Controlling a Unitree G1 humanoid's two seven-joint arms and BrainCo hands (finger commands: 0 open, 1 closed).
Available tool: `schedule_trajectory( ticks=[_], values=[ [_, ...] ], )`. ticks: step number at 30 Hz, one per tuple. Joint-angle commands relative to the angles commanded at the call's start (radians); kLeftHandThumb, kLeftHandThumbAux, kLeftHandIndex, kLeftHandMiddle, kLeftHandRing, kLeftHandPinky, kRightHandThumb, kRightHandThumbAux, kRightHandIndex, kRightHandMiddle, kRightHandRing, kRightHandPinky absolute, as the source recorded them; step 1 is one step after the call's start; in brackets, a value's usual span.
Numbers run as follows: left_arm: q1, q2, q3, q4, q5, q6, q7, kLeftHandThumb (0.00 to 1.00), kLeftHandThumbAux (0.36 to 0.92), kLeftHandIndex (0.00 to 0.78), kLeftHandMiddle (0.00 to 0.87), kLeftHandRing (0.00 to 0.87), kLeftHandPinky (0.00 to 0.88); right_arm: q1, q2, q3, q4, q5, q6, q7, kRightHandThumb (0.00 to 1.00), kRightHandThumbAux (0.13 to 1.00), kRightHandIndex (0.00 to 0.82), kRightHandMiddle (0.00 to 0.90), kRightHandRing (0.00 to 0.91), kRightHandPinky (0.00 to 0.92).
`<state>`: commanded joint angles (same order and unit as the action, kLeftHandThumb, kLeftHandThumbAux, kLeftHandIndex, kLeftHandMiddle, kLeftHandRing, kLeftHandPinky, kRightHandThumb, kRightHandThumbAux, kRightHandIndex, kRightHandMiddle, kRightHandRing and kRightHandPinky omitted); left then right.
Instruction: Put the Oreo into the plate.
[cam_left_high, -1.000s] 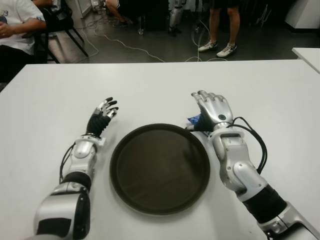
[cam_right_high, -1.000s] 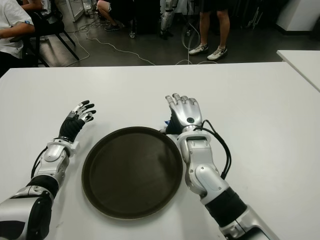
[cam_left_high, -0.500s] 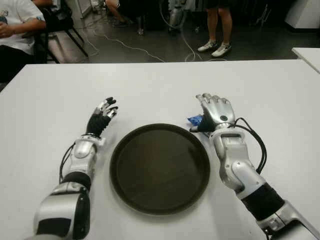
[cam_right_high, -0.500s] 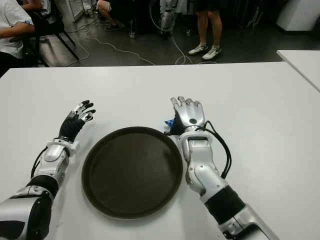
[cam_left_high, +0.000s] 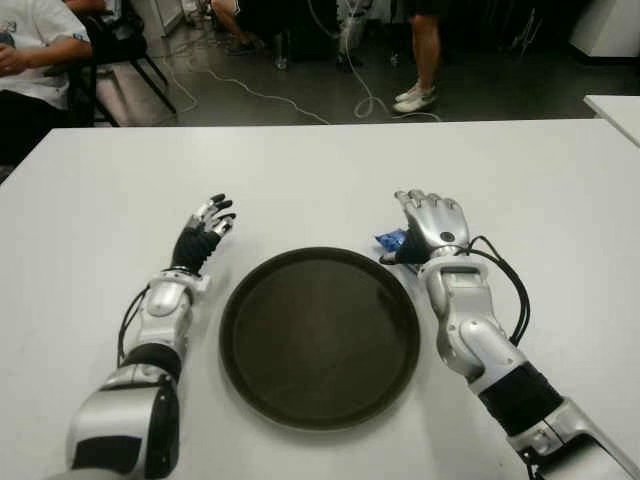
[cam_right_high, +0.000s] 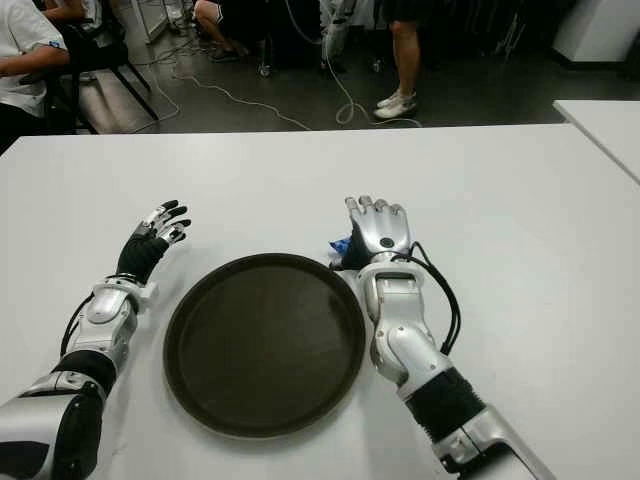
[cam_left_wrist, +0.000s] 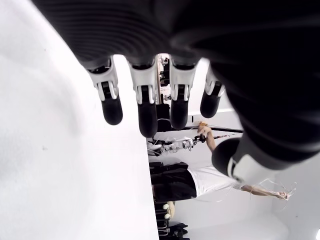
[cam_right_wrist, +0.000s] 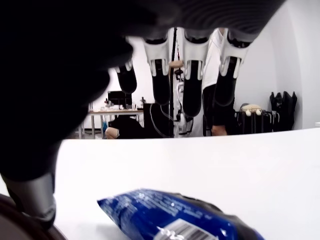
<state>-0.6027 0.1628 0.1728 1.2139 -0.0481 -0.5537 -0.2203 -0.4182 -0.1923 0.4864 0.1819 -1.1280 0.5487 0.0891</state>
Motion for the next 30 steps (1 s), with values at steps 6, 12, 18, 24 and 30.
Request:
schedule_trajectory(
  ticks=[6,12,18,24,30],
  values=[
    [-0.001,0.002,-0.001,0.001,0.002,0.004,0.003,0.175,0.580,0.075,0.142,0.131,0.119,-0.023,0.001,-0.004,0.061,0.019,-0.006,-0.028,0.000,0.657,0.130,0.182,0.198,0.220],
    [-0.003,0.007,-0.004,0.002,0.007,0.010,0.006,0.184,0.590,0.075,0.139,0.134,0.130,-0.037,0.002,-0.007,0.096,0.035,-0.004,-0.043,0.000,0.662,0.122,0.171,0.189,0.211],
    [-0.004,0.003,-0.002,0.002,0.001,0.010,0.000,0.188,0.594,0.078,0.145,0.134,0.118,-0.049,0.006,-0.013,0.127,0.057,-0.007,-0.062,0.000,0.674,0.128,0.170,0.181,0.202],
    [-0.001,0.005,-0.002,0.000,0.000,0.006,-0.010,0.169,0.587,0.071,0.138,0.127,0.117,-0.062,0.005,-0.010,0.167,0.083,-0.025,-0.082,0.000,0.684,0.123,0.167,0.178,0.200],
    [-0.003,0.005,-0.003,0.001,0.004,0.006,0.001,0.157,0.586,0.074,0.142,0.128,0.116,-0.074,0.015,-0.001,0.228,0.108,-0.050,-0.120,0.000,0.691,0.125,0.177,0.185,0.204]
  ],
)
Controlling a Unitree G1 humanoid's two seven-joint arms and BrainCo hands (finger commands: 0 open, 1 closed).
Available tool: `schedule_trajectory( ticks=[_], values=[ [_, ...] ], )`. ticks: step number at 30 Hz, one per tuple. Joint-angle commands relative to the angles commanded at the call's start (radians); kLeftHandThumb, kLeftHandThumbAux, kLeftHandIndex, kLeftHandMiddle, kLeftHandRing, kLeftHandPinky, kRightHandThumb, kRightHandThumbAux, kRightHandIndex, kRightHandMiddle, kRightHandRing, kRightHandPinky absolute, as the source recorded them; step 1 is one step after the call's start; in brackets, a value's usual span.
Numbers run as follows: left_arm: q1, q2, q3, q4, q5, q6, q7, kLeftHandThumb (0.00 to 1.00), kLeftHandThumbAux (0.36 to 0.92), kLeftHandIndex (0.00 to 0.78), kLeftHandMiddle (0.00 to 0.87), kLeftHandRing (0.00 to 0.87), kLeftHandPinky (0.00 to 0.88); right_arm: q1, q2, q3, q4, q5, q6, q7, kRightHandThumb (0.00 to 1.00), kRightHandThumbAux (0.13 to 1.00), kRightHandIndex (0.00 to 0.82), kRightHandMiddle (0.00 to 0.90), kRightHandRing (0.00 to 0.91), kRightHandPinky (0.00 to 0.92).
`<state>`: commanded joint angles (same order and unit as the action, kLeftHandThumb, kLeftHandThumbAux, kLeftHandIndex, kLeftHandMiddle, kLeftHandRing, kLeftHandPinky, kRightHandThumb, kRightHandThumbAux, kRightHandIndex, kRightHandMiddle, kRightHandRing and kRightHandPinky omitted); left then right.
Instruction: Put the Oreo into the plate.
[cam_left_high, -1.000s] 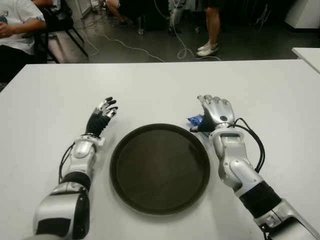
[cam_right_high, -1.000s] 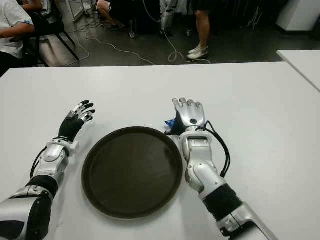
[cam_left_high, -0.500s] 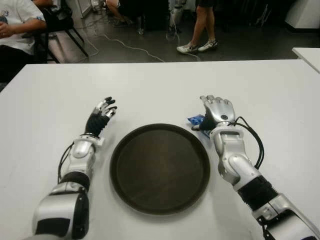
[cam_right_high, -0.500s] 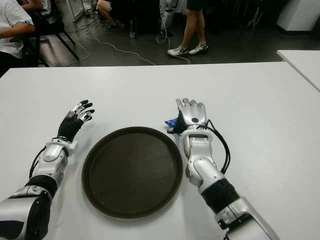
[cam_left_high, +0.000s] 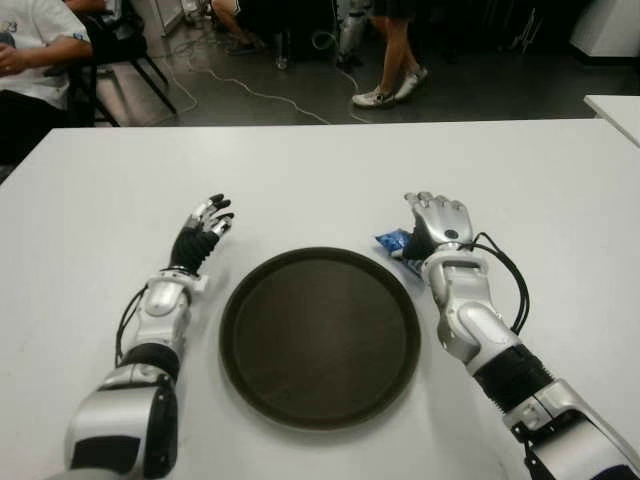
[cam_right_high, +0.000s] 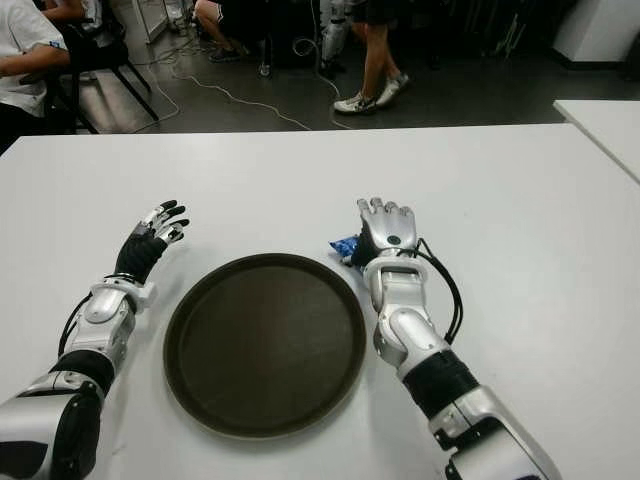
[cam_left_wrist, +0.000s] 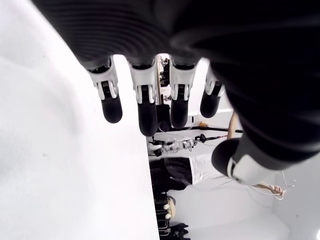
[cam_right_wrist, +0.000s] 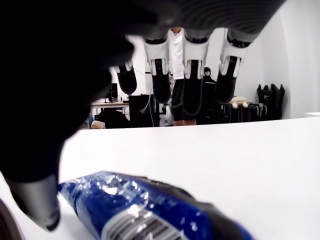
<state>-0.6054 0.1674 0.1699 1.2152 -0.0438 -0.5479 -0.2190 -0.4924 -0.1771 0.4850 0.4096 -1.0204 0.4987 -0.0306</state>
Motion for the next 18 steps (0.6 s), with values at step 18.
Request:
schedule_trajectory(
  ticks=[18],
  values=[
    [0.004,-0.001,-0.005,-0.004,0.007,-0.018,0.018,0.173,0.604,0.082,0.150,0.145,0.152,-0.015,0.006,0.013,0.056,0.028,-0.023,-0.022,0.000,0.687,0.121,0.149,0.149,0.165]
  ],
)
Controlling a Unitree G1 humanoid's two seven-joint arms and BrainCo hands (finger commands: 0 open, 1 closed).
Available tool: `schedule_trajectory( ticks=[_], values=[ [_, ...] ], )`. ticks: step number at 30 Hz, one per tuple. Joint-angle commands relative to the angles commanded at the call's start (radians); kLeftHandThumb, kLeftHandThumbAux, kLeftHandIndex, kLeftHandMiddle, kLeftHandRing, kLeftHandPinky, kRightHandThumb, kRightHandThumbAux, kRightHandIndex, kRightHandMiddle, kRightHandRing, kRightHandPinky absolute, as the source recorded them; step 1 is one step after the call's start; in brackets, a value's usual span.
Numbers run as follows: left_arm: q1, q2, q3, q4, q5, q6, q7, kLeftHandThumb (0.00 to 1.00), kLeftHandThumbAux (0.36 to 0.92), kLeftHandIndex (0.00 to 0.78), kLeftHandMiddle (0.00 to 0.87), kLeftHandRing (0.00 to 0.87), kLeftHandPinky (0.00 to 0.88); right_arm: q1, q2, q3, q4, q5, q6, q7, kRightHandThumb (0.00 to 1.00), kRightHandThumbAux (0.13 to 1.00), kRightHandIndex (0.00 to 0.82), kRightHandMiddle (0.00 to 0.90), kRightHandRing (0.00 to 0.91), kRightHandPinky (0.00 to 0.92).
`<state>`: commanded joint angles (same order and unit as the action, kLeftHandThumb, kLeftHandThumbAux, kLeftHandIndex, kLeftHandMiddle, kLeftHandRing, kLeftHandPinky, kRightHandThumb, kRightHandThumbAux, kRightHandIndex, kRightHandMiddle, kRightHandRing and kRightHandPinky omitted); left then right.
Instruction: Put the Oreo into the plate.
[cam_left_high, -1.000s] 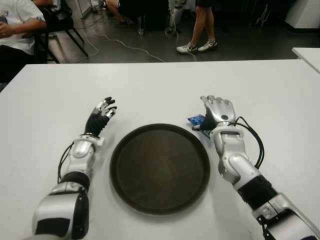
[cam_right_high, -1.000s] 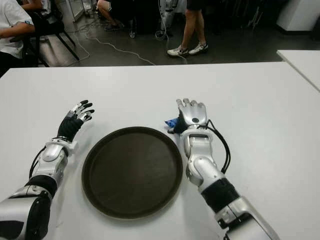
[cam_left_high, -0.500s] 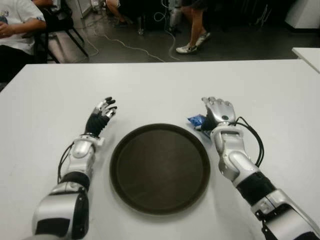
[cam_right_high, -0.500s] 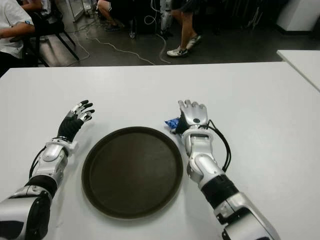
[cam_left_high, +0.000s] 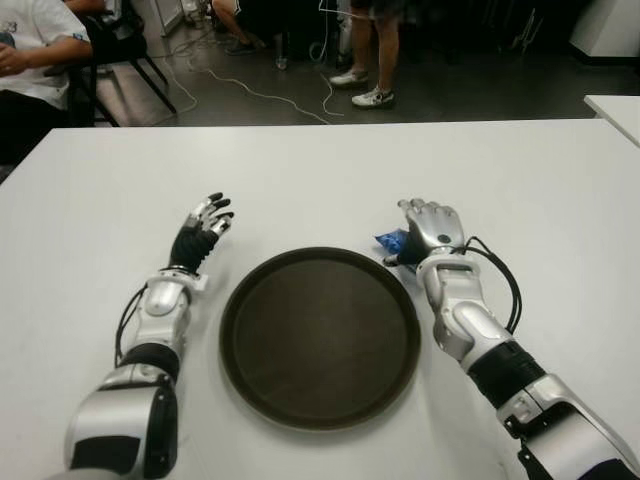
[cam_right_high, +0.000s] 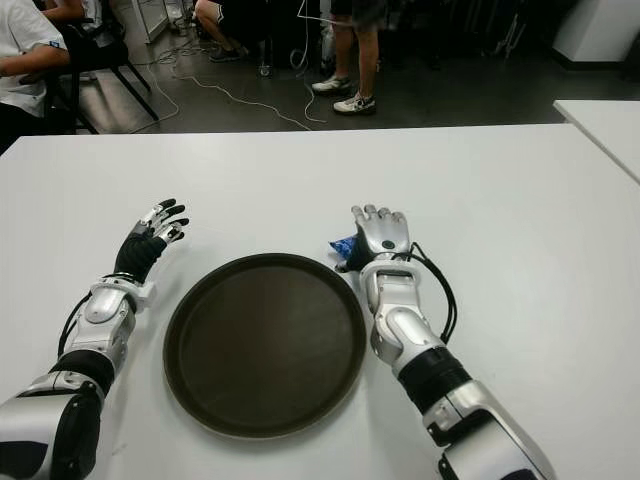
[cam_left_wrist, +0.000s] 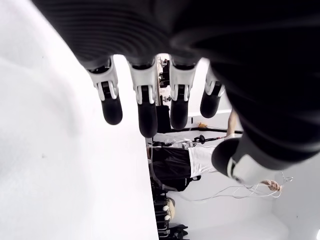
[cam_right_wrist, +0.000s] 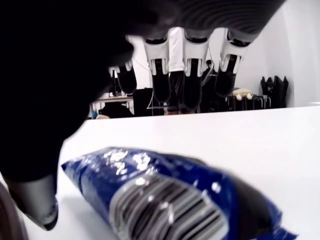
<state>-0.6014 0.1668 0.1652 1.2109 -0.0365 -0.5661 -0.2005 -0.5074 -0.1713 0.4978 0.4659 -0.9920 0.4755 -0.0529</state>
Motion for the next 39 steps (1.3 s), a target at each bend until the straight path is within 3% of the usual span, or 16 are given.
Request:
schedule_trajectory(
  ticks=[9,25,39],
  values=[
    [-0.003,0.003,-0.001,0.005,0.000,0.013,-0.003,0.169,0.596,0.073,0.140,0.126,0.111,-0.004,0.005,-0.001,0.014,0.011,-0.003,-0.015,0.000,0.688,0.126,0.150,0.154,0.161],
    [-0.001,0.000,0.004,0.004,-0.004,-0.005,-0.003,0.165,0.588,0.081,0.150,0.139,0.138,-0.014,-0.005,0.023,0.033,0.030,-0.044,0.035,0.000,0.682,0.108,0.132,0.142,0.149],
    [0.000,0.012,-0.008,-0.005,0.011,-0.006,-0.013,0.172,0.601,0.077,0.137,0.142,0.158,-0.014,-0.002,-0.025,0.021,0.155,-0.095,0.089,0.000,0.705,0.178,0.178,0.194,0.210]
  ],
)
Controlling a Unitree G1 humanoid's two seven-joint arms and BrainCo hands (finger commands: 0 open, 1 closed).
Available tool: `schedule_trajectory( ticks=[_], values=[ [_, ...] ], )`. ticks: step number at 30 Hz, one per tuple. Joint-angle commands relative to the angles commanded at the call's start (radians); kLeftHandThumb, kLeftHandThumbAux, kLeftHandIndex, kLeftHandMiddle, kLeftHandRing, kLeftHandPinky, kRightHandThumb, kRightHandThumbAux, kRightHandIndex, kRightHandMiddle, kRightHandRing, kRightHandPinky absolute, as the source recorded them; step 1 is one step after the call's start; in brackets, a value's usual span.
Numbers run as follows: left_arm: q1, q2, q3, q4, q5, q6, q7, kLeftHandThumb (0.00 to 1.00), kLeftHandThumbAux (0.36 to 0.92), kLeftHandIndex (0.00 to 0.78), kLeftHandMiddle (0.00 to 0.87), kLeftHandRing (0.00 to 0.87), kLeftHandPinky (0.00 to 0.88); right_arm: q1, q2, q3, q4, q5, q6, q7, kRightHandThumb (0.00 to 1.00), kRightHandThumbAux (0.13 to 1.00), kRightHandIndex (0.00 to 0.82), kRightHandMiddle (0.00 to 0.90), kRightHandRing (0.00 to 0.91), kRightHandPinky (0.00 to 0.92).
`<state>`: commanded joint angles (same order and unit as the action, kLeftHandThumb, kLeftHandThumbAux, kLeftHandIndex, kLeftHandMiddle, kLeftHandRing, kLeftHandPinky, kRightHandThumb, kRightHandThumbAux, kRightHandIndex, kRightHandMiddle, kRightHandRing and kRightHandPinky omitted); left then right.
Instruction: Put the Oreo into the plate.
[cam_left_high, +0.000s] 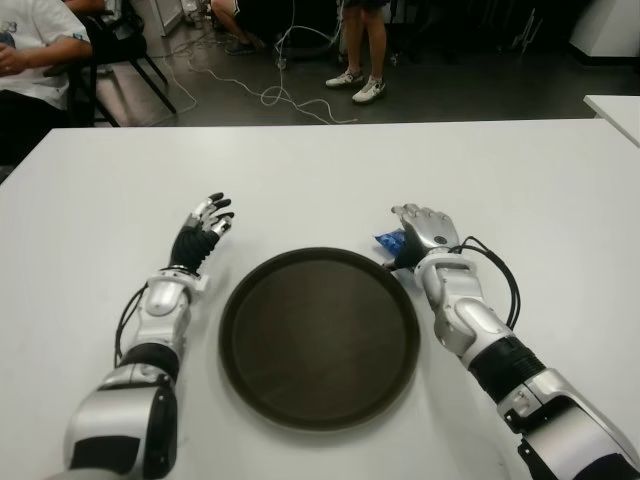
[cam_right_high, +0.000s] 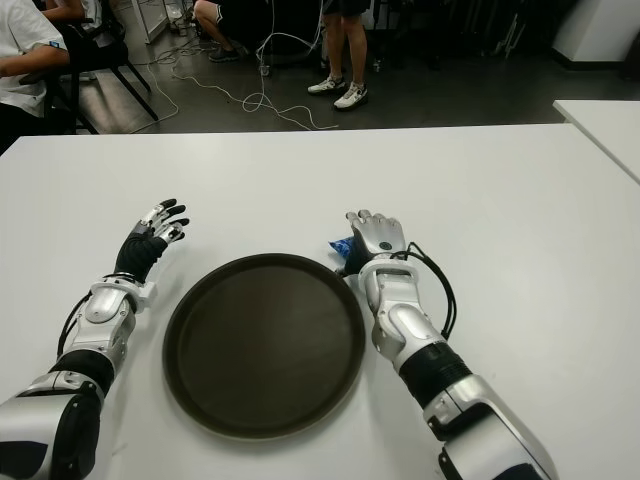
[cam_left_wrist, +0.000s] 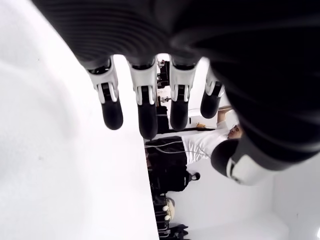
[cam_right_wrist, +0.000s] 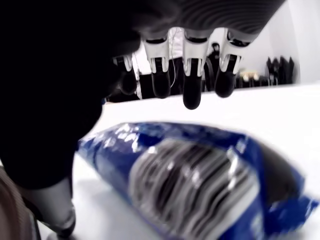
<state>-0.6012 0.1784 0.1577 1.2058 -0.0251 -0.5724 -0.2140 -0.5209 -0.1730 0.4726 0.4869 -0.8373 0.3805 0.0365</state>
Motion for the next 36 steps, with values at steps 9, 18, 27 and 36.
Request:
schedule_trajectory(
  ticks=[9,18,27,36],
  values=[
    [0.008,-0.002,0.003,-0.015,-0.007,-0.008,-0.016,0.182,0.607,0.078,0.140,0.142,0.162,-0.008,0.006,-0.028,0.004,0.070,-0.008,0.041,0.000,0.703,0.200,0.204,0.219,0.211],
    [0.004,0.002,-0.001,-0.009,0.004,-0.005,0.001,0.189,0.623,0.079,0.141,0.142,0.161,-0.020,-0.004,-0.030,0.014,0.104,-0.021,0.061,0.000,0.712,0.200,0.225,0.235,0.214],
    [0.004,0.003,0.000,-0.006,0.003,-0.002,0.006,0.179,0.616,0.082,0.149,0.148,0.163,-0.030,-0.010,-0.031,0.026,0.134,-0.032,0.088,0.000,0.716,0.189,0.213,0.223,0.214],
    [0.003,0.006,-0.003,-0.006,0.005,-0.005,-0.001,0.164,0.605,0.080,0.149,0.144,0.153,-0.028,-0.009,-0.045,0.032,0.163,-0.052,0.081,0.000,0.709,0.184,0.206,0.217,0.207]
  ],
)
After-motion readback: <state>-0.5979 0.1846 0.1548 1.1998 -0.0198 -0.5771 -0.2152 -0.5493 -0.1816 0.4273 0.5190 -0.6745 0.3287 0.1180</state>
